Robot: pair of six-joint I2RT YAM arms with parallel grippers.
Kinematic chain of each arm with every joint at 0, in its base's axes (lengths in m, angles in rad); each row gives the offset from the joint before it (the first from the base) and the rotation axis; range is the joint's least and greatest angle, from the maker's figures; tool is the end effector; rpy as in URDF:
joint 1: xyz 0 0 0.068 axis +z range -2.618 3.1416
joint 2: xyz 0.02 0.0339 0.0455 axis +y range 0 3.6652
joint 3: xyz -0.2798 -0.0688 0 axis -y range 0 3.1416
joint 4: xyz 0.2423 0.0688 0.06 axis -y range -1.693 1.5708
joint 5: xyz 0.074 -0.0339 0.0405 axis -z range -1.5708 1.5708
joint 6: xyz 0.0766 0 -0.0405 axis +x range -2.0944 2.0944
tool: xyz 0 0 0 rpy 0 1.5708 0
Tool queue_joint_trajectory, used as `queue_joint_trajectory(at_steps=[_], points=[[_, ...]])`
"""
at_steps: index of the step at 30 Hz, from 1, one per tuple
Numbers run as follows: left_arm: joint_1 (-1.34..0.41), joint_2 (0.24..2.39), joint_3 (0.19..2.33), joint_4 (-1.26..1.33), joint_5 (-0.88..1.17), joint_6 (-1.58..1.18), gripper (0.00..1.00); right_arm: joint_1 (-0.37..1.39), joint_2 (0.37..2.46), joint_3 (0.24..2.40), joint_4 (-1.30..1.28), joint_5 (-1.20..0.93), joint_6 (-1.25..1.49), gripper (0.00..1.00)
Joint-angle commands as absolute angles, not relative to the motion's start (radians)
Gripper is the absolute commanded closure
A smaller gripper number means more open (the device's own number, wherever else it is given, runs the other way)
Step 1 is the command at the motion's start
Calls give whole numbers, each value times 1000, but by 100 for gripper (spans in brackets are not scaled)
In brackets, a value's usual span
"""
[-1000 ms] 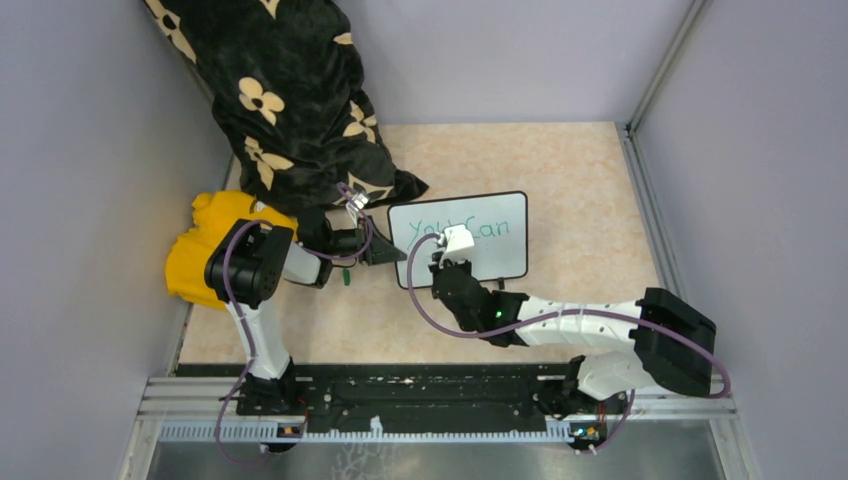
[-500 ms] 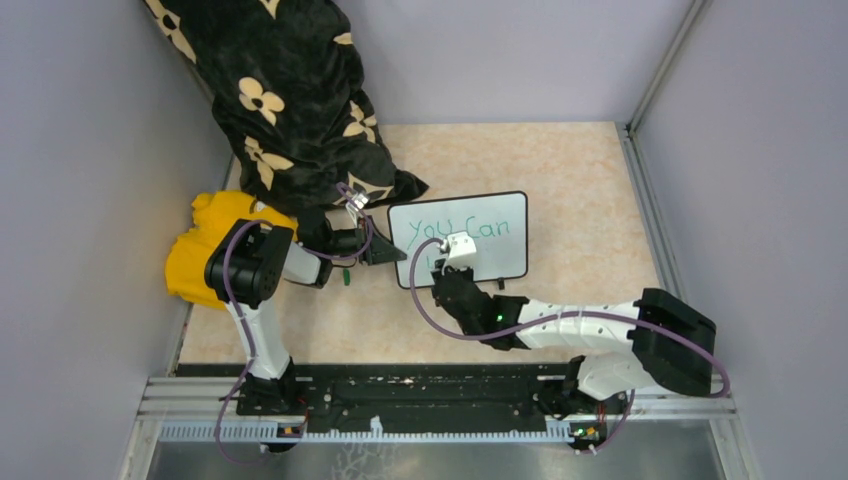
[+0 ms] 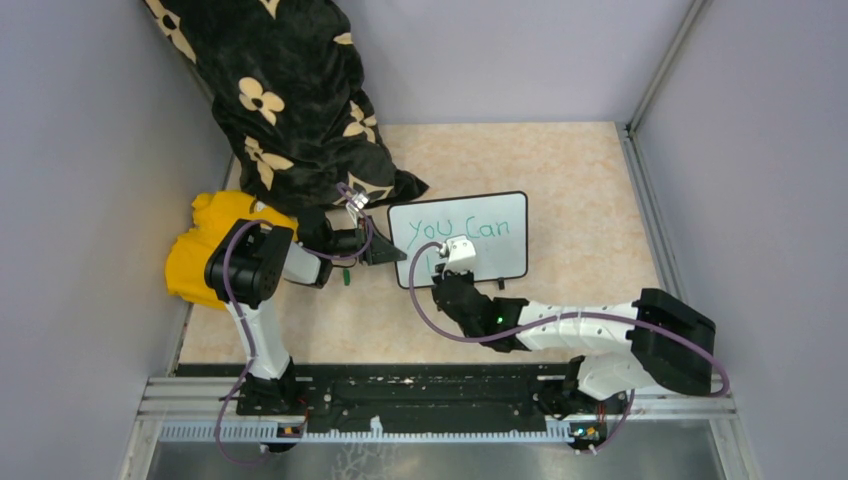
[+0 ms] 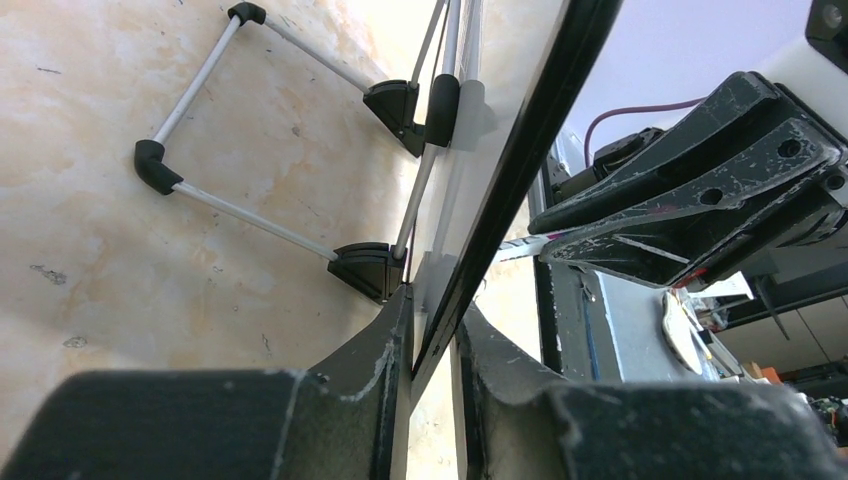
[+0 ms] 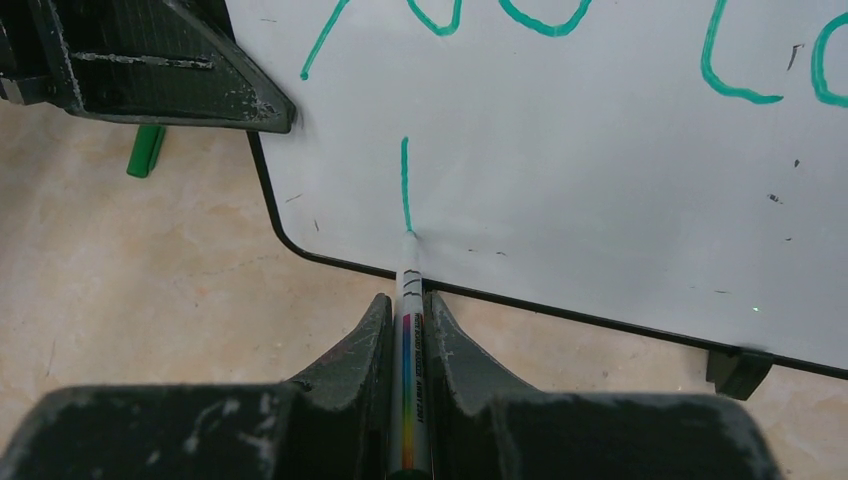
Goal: Write a sentence on the whiteboard
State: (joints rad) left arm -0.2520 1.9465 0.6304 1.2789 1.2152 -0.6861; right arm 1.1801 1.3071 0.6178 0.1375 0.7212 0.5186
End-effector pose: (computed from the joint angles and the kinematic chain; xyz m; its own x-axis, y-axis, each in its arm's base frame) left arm 0.3137 -0.1549 0.1507 -0.6576 -0.0584 -0.7511 0.7463 0.0860 -0.6601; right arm 0.1550 0.2435 0.2069 -0.4115 -0.0215 -0.9112 -0.3182 0.9402 0.1215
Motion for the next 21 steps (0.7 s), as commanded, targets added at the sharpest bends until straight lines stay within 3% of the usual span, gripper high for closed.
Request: queue_joint_trajectory(at_steps=[1, 21], points=[[-255, 1944, 635, 1286, 1229, -667, 77, 1181, 1311, 688, 180, 770, 471, 100], [-255, 1945, 639, 1271, 1231, -662, 79, 1181, 1372, 716, 182, 721, 458, 100]])
